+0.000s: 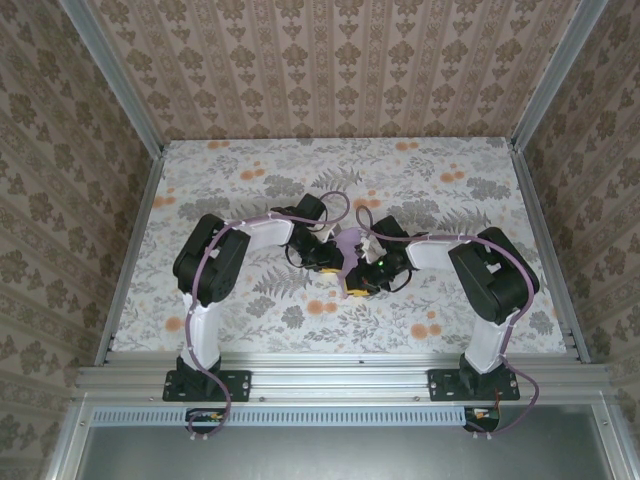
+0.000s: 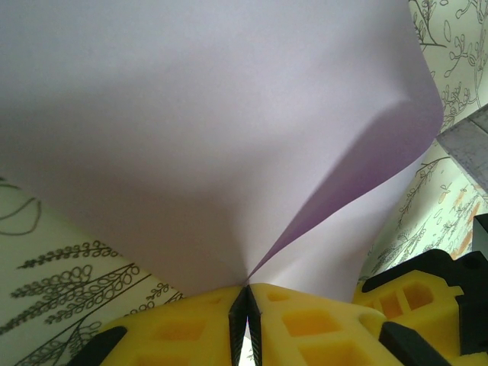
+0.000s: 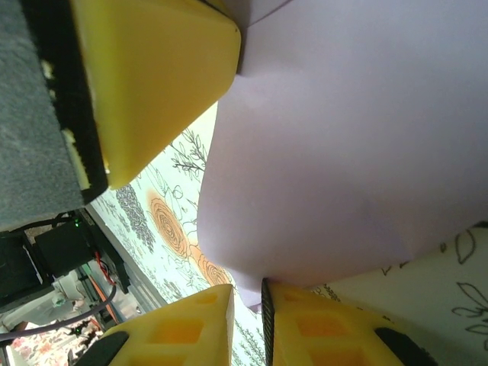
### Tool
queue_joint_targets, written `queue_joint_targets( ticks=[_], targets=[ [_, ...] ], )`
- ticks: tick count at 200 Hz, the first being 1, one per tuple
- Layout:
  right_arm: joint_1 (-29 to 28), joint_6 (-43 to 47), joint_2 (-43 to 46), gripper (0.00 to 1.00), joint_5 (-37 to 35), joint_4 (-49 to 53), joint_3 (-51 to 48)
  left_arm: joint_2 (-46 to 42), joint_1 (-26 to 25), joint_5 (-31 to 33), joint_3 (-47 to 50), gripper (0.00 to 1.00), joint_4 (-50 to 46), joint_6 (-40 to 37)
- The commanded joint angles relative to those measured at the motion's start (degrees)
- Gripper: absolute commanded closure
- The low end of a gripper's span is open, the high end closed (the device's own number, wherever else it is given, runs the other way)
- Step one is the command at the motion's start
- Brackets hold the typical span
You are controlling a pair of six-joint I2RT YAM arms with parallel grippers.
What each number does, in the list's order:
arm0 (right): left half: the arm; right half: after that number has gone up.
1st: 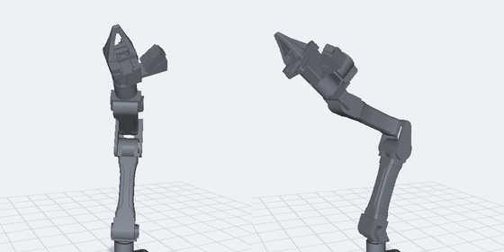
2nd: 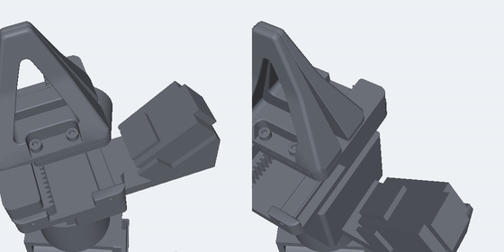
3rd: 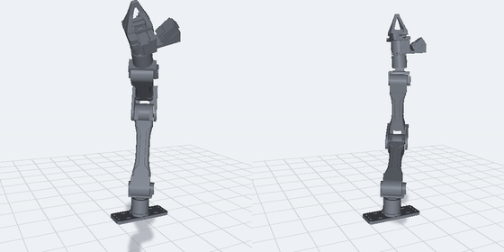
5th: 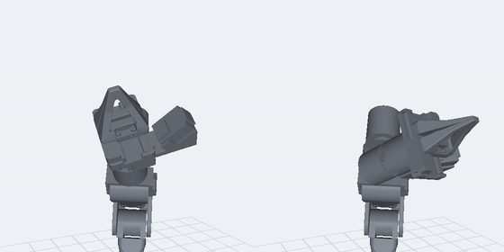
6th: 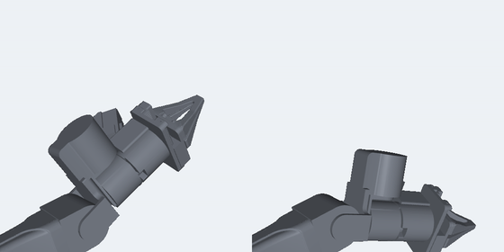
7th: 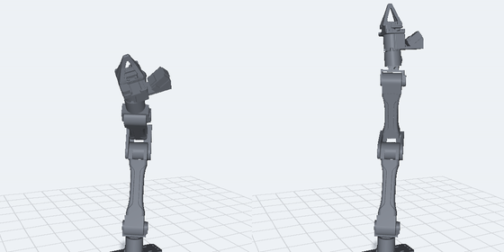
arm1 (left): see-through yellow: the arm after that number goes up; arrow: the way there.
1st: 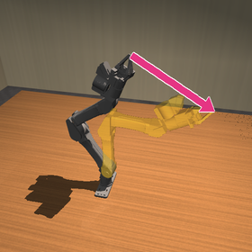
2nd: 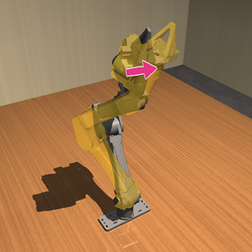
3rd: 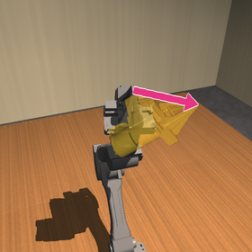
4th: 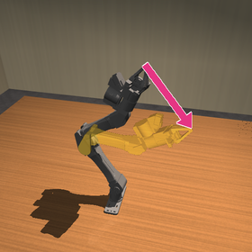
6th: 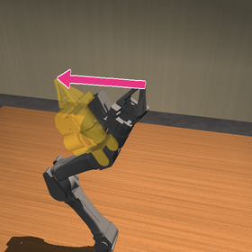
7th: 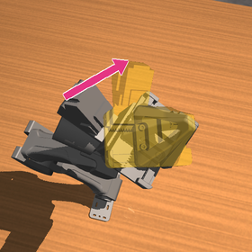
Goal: Fold a paper plane with a square sheet of paper (pick it up from the middle)
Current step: Third fold the triangle at the center of the table.
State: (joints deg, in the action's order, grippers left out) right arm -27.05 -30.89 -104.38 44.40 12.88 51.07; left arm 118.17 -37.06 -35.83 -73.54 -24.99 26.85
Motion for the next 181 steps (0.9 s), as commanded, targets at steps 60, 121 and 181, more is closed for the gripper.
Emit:
queue_joint_targets(
  ticks=[60,121,181],
  targets=[
    [-0.3,1.0,2.5,0.79,-0.3,3.1,2.2,10.3,-2.0,9.1,4.4,0.79,-0.1,-1.7],
    [-0.1,0.1,2.7,0.79,0.7,1.8,2.2,10.5,-2.1,9.0,4.4,0.79,0.0,-1.7],
    [0.1,0.1,0.6,0.79,0.3,1.3,3.0,10.8,-2.0,8.9,4.3,0.79,0.2,-1.7]
  ],
)
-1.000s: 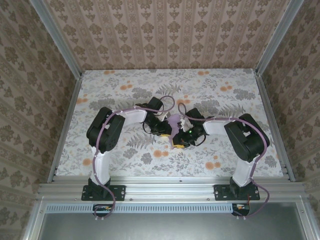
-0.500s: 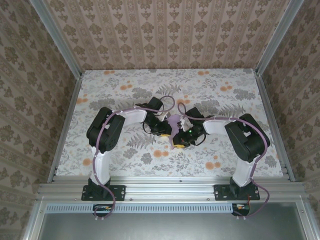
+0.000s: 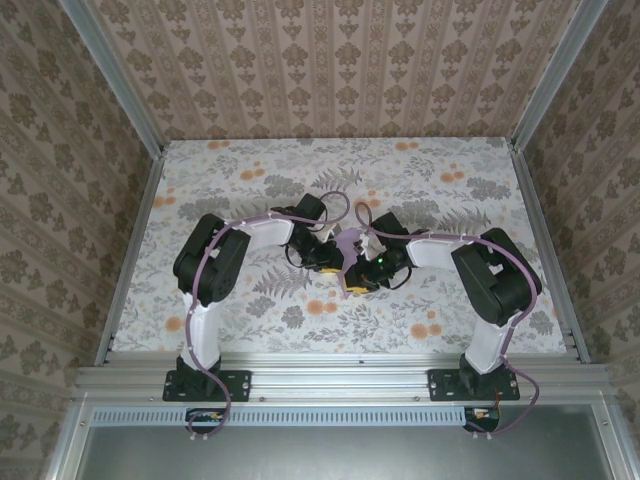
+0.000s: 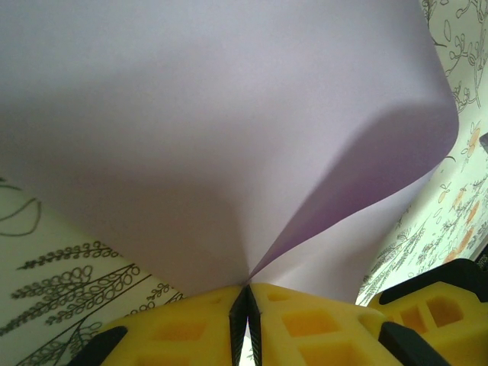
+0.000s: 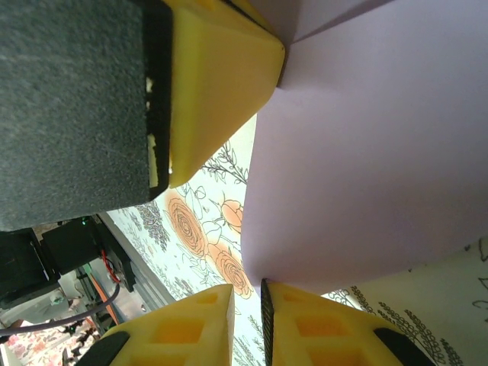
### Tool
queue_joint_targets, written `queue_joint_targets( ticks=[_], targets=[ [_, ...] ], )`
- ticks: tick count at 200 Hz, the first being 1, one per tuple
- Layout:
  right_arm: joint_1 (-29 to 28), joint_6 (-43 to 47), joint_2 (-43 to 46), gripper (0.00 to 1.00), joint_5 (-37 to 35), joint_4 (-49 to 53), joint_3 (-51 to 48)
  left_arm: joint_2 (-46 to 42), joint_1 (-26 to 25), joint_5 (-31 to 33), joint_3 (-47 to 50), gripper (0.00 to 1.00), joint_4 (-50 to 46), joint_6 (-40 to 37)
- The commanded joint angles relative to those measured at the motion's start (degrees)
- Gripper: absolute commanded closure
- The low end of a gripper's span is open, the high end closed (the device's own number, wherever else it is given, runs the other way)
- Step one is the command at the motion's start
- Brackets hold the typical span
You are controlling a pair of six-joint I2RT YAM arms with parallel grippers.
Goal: Fold a paper plane with a square sheet of paper (pick it up from the middle)
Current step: Third fold the triangle at the center of the table.
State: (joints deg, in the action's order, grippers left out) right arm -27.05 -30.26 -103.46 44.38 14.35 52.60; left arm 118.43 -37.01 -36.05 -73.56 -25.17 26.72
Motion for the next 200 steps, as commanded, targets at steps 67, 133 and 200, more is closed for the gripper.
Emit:
queue_joint_targets(
  ticks=[67,133,200],
  targets=[
    [0.1,0.1,-2.3,0.8,0.2,-0.1,1.7,10.6,-2.1,9.0,4.4,0.79,0.4,-1.6],
    [-0.2,0.1,-3.6,0.79,0.2,-0.7,1.8,10.7,-2.0,9.0,4.5,0.79,0.2,-1.7],
    [-0.3,0.0,-4.3,0.8,0.1,-1.0,2.0,11.0,-2.0,8.7,4.2,0.79,0.4,-1.7]
  ],
)
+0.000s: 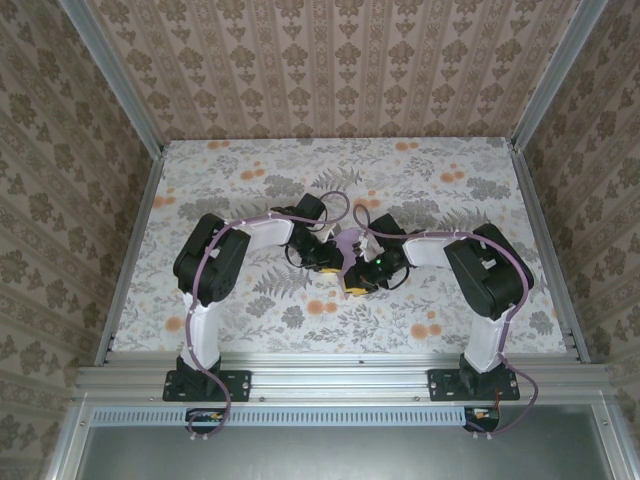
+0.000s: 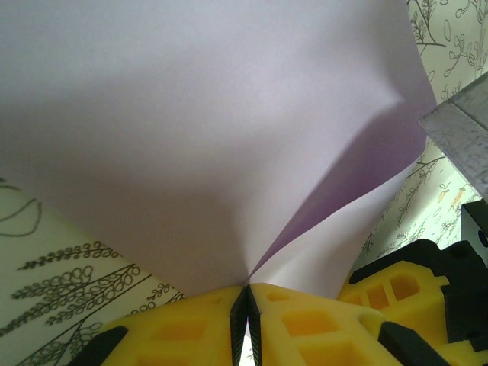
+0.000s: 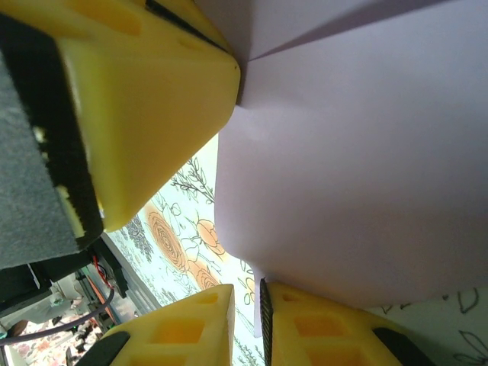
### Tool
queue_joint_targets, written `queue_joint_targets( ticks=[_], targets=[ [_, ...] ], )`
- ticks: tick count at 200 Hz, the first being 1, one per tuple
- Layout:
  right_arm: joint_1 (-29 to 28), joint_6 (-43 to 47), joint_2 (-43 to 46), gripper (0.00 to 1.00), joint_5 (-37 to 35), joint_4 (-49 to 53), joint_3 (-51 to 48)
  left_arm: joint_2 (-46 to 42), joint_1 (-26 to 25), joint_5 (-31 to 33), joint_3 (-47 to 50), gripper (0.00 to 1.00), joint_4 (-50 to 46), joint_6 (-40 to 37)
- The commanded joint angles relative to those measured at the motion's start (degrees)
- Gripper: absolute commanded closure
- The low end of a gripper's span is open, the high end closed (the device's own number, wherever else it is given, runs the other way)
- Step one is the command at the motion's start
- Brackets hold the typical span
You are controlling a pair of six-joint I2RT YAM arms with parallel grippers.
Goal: Fold a paper plane with a square sheet of paper (pick it up from the middle)
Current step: Third fold the triangle at the center of the table.
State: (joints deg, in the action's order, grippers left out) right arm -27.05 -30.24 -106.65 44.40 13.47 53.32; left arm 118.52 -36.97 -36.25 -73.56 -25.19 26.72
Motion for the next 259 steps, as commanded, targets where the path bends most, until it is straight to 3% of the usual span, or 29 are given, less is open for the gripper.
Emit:
queue_joint_targets(
  ticks=[1,83,192,259],
  targets=[
    [-0.3,0.0,-1.1,0.8,0.1,-0.1,1.3,10.9,-2.1,8.9,4.2,0.79,0.5,-1.7],
    [-0.5,2.3,-3.2,0.8,-2.4,3.1,1.3,9.3,-2.0,7.8,3.5,0.79,0.5,-1.3],
    [-0.6,3.6,-4.5,0.82,-3.9,4.0,0.1,-0.7,-1.5,4.9,-1.9,0.72,-0.9,2.2],
    [-0.6,3.4,-4.8,0.83,-3.6,3.1,0.0,-7.6,-1.4,8.9,-0.4,0.65,-4.0,2.5]
  ],
)
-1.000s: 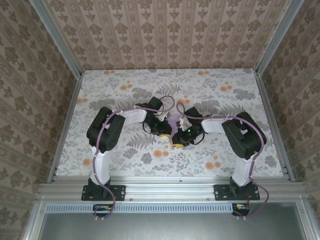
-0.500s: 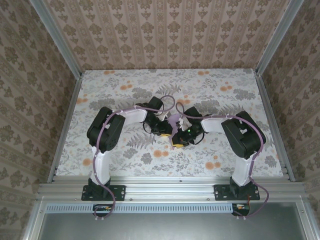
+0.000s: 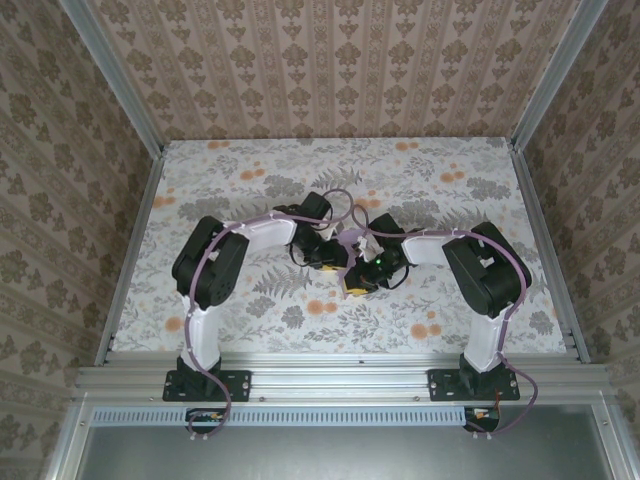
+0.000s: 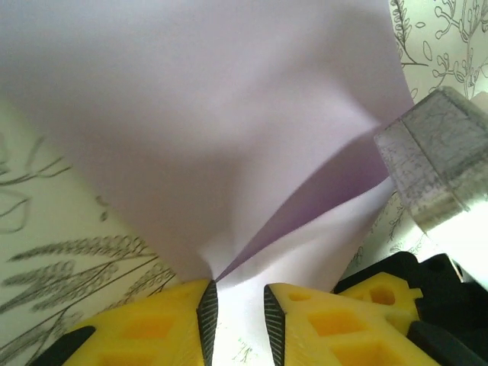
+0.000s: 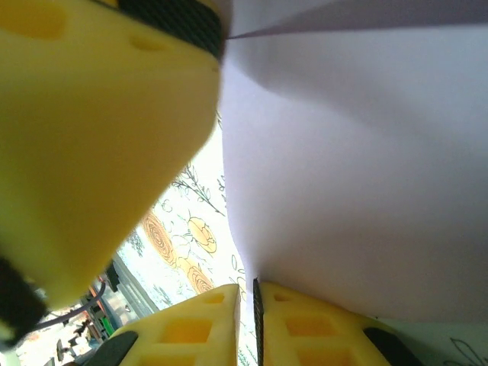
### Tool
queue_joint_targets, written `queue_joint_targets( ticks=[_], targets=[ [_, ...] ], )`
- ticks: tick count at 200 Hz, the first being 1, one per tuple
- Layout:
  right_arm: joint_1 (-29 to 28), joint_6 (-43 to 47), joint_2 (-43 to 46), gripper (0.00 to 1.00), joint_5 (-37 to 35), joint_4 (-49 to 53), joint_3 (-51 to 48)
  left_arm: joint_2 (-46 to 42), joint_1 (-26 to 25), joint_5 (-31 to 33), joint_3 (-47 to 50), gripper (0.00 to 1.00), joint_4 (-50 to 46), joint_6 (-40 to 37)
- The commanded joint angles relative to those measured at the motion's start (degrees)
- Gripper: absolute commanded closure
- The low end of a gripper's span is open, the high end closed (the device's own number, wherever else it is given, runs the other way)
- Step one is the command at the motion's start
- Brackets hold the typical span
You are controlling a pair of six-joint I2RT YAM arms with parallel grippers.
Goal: Fold a paper plane with a square sheet of paper (pick it up from the middle)
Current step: Third fold the triangle at the center of the table.
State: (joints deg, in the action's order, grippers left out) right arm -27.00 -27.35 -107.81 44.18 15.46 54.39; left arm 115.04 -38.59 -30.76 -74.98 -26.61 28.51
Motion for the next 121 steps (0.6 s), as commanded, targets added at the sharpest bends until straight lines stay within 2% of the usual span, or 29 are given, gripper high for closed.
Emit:
queue_joint_targets(
  ticks=[1,29,70,121],
  targets=[
    [-0.7,0.5,-3.7,0.83,-3.5,1.0,-1.1,-4.2,0.2,3.4,1.1,0.65,-2.6,0.7],
    [-0.7,-0.3,-3.4,0.84,-3.0,0.0,-1.6,-5.6,-0.2,2.5,2.6,0.65,-1.5,2.0],
    [-0.7,-1.5,-2.9,0.85,-2.3,-1.6,-2.0,-5.6,-1.4,-2.0,6.5,0.7,5.5,6.4],
    [-0.7,-1.8,-3.2,0.86,-2.1,-1.9,-2.0,-5.0,-1.9,-2.8,6.5,0.75,7.4,7.7]
  ],
)
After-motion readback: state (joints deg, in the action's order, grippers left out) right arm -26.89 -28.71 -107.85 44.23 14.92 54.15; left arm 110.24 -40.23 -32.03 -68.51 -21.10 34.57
